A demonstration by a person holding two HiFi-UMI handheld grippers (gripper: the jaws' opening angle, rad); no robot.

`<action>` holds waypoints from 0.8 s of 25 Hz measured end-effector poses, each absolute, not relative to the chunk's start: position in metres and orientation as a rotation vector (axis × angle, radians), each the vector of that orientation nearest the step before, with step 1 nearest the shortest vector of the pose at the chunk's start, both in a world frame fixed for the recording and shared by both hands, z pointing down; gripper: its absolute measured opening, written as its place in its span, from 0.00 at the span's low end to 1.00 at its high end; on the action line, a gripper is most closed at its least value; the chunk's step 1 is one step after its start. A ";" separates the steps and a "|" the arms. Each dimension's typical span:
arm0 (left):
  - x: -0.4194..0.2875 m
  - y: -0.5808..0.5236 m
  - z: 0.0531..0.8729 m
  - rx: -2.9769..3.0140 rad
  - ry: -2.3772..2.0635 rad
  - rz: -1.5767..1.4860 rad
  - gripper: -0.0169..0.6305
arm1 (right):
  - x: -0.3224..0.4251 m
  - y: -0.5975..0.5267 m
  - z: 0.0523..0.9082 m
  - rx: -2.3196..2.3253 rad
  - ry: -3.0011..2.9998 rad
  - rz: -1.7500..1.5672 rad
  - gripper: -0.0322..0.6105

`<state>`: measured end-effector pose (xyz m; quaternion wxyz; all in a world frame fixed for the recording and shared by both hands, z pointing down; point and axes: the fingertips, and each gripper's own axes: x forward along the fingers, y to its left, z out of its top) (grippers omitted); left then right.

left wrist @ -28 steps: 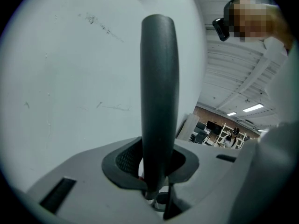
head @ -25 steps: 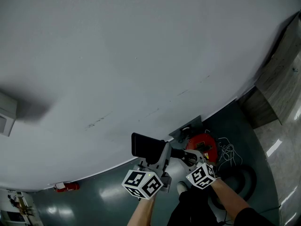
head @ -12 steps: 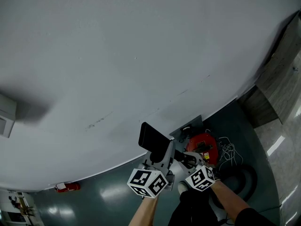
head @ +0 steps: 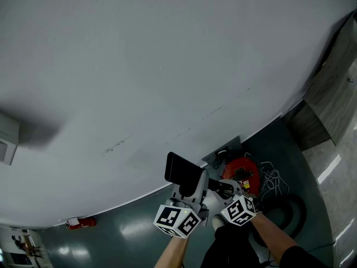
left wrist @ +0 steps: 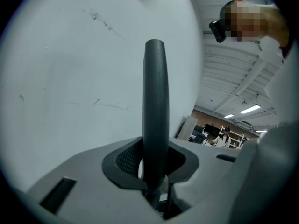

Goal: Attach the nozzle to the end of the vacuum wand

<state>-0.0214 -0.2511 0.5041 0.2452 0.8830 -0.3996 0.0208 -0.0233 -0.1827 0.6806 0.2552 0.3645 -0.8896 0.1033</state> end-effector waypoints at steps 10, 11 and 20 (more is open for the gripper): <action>-0.021 -0.250 0.507 2.360 -1.106 0.000 0.16 | -0.015 -0.183 0.677 0.985 -2.402 0.274 0.25; -0.020 -0.251 0.508 2.364 -1.099 0.010 0.16 | -0.015 -0.183 0.678 0.980 -2.399 0.274 0.25; -0.023 -0.260 0.514 2.342 -1.053 0.018 0.16 | -0.020 -0.188 0.684 0.946 -2.393 0.297 0.25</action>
